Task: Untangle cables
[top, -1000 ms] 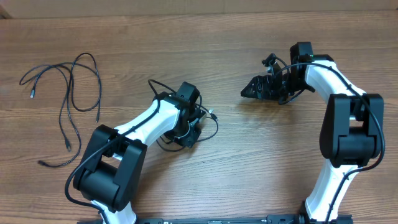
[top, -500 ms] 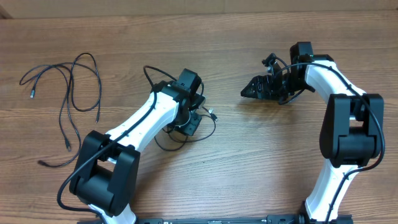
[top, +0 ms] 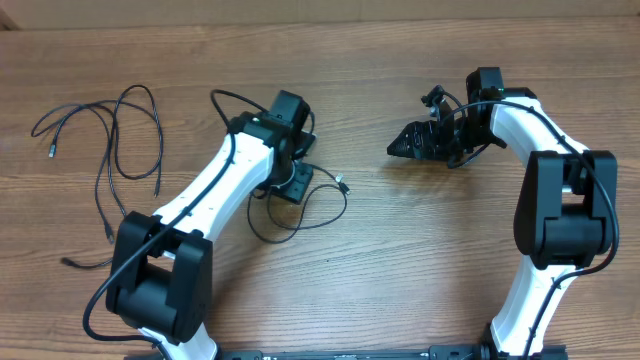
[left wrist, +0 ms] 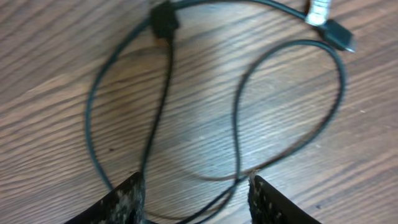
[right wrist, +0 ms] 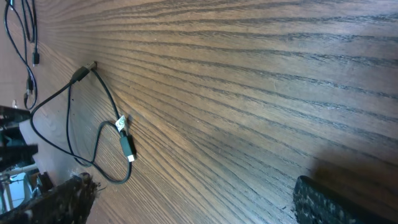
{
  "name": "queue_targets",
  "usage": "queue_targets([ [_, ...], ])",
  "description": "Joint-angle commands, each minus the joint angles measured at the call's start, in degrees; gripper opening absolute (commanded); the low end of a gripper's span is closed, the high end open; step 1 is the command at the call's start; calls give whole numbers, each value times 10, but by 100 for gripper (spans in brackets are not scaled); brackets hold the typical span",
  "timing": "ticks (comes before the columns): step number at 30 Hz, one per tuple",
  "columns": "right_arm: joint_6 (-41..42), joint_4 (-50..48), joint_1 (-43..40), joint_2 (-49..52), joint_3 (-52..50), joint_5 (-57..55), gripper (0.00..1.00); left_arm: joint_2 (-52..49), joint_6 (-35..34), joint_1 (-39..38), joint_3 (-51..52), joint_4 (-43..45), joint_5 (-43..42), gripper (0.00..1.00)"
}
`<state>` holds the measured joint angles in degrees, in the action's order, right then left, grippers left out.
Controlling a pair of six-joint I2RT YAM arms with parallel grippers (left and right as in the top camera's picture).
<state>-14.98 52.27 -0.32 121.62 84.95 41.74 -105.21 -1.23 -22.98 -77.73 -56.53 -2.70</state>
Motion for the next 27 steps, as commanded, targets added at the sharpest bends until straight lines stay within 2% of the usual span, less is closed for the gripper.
queue_targets([
  [1,2,-2,3,7,-2,3,100,14,-5,9,-9,7,13,54],
  [2,2,-2,3,7,-2,3,100,14,-5,10,-7,12,13,54],
  [6,2,-2,3,7,-2,3,100,14,-5,9,0,32,12,41],
  [13,2,-2,3,7,-2,3,100,14,-5,9,1,37,12,49],
  [18,2,-2,3,7,-2,3,100,14,-5,9,17,59,12,49],
  [22,2,-2,3,7,-2,3,100,14,-5,9,53,102,12,38],
  [25,2,-2,3,7,-2,3,100,14,-4,9,86,141,14,35],
  [26,2,-2,3,7,-2,3,100,14,-4,9,86,144,14,28],
  [27,2,-2,3,7,-2,3,100,14,-5,9,86,150,14,16],
])
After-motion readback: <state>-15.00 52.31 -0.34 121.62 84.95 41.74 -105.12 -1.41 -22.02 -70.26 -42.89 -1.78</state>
